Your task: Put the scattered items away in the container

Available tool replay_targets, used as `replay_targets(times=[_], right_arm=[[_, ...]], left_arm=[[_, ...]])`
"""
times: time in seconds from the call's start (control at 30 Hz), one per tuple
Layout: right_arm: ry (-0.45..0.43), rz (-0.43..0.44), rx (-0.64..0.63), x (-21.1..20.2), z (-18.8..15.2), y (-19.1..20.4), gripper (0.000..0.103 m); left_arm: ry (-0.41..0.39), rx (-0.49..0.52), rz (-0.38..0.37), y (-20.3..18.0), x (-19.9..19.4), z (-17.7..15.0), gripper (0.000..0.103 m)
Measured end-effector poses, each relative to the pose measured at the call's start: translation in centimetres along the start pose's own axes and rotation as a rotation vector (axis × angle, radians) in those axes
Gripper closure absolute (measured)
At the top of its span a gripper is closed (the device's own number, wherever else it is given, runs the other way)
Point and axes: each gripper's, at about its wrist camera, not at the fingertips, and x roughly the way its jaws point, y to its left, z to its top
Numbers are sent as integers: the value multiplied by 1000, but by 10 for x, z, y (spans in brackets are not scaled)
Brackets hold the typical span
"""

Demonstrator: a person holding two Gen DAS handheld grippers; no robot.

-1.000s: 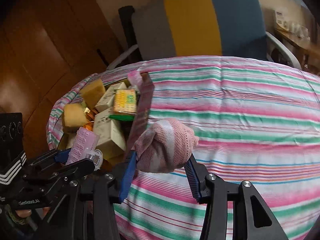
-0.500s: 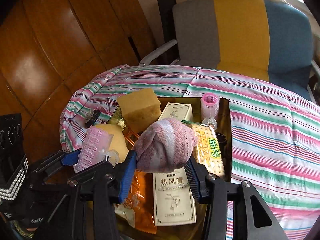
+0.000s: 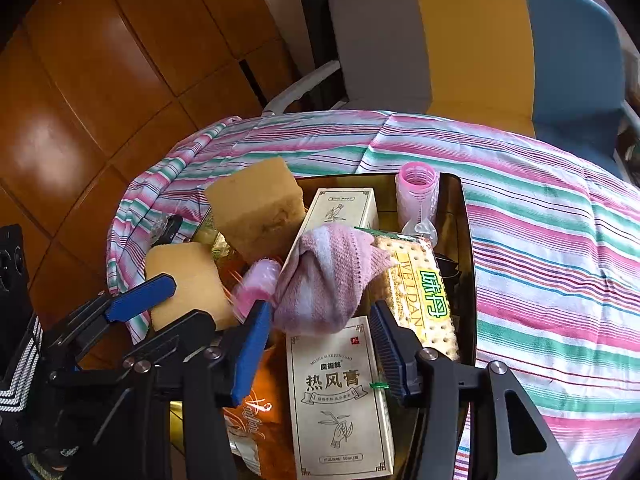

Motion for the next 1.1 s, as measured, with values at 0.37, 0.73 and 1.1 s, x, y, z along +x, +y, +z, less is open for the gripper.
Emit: replay_targets(times=[0.37,0.73,1.1], right_arm=[[-43,-72,-39,-40,-33,22,41],[-56,-211,-81,-66,-75,49,26],[-78,-230,-156,-76,-98,72,26]], left_arm=[[15,-55,129,0,-39,-31,32],[2,-73,361,-6,-89,-50,32],[-69,0,449,-27,-116,-62,32]])
